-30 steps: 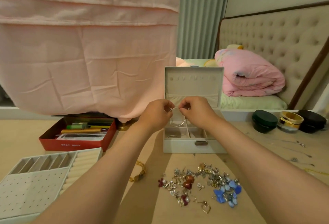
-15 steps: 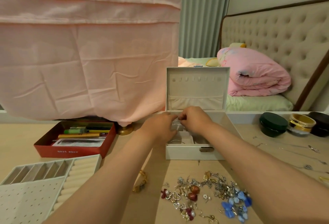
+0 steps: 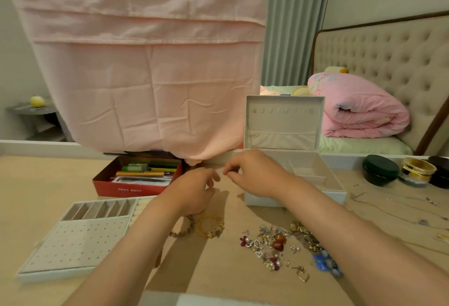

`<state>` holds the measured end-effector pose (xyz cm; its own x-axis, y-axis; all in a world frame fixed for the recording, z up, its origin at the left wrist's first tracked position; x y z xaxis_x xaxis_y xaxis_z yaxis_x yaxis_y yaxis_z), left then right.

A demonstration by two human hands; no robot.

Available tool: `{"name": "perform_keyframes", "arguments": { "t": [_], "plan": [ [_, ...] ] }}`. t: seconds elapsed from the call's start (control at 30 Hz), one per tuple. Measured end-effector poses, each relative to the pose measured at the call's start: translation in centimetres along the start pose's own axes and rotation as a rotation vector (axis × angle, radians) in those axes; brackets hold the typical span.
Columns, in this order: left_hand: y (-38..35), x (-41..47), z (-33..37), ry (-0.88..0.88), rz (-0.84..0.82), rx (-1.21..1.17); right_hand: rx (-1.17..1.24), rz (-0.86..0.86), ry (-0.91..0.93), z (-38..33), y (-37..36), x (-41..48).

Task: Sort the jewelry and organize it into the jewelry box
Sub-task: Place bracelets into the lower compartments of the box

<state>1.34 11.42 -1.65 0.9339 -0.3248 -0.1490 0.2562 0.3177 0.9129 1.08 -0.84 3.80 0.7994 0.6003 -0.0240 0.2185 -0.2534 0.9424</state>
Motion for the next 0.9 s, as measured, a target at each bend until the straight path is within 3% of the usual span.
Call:
{"name": "perform_keyframes", "arguments": {
  "t": [0.13,0.3,0.63,0.73,0.9],
  "plan": [
    [-0.6,-2.2,-3.0,0.135,-0.023,0.040,-0.069,-0.128,0.035,-3.1,-3.8,1.5],
    [-1.4,-3.0,-5.5,0.220,-0.046,0.070,-0.332,-0.204,0.081,-4.5,-7.6,3.7],
    [-2.1,-2.8,-5.0,0.112,-0.083,0.083,-0.571,-0.274,0.149,-4.0,-10.3,4.8],
    [-1.8,-2.7,-4.2,0.050,-0.036,0.060,-0.512,-0.272,0.132,-3.6,-10.1,4.9],
    [0.7,-2.7,-3.4,-0.024,0.194,-0.065,-0.148,-0.127,0.103,-2.6,-6.9,3.8]
  ]
}}
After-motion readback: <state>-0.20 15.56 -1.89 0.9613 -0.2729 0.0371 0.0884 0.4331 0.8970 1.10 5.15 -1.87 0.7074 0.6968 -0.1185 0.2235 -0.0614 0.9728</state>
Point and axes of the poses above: each hand's wrist, its own x-axis towards the middle knuckle, its own y-axis out of the back of the hand, z = x × y, the point moved 9 cm from there along x, towards the middle knuckle, and after that the axes turned 15 degrees about -z, right-handed, at the moved point
